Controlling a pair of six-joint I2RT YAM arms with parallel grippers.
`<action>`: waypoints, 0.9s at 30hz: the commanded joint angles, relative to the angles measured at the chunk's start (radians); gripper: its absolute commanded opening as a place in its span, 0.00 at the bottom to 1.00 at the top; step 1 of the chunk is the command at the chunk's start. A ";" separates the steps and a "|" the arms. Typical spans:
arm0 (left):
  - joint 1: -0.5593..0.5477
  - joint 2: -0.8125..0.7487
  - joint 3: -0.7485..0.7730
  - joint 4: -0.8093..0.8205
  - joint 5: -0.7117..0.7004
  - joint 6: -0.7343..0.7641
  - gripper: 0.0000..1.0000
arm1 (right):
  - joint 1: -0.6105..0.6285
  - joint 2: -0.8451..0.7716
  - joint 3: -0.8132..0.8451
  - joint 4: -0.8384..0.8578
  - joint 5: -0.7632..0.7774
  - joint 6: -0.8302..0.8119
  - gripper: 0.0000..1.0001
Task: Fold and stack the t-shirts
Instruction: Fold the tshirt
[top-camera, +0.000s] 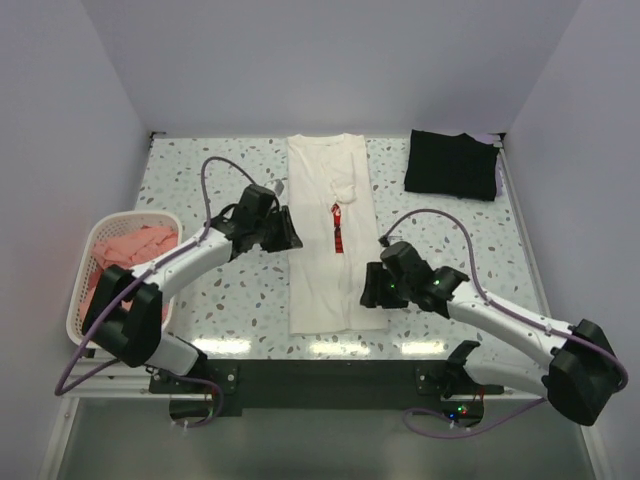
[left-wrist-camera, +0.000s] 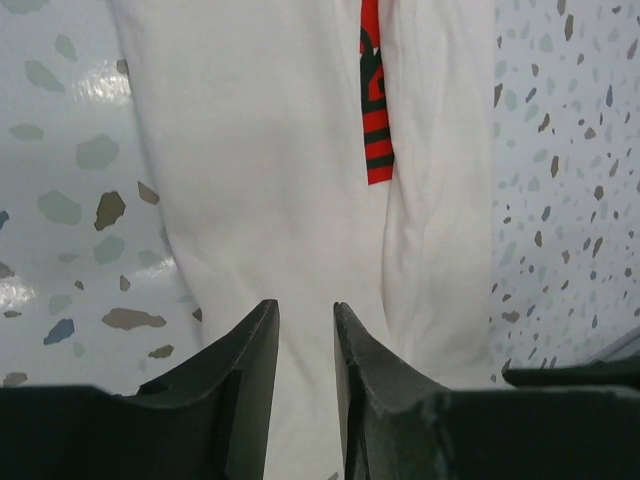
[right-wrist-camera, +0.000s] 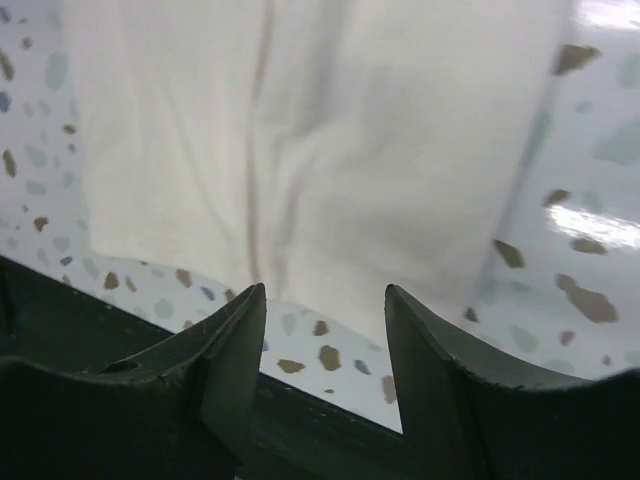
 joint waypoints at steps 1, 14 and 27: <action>0.006 -0.096 -0.097 -0.021 0.087 0.021 0.33 | -0.131 -0.071 -0.089 -0.077 -0.099 -0.025 0.55; -0.034 -0.272 -0.440 0.032 0.228 -0.003 0.39 | -0.319 -0.125 -0.204 -0.094 -0.214 -0.019 0.54; -0.092 -0.357 -0.585 0.068 0.222 -0.081 0.45 | -0.323 -0.092 -0.285 -0.005 -0.265 0.024 0.53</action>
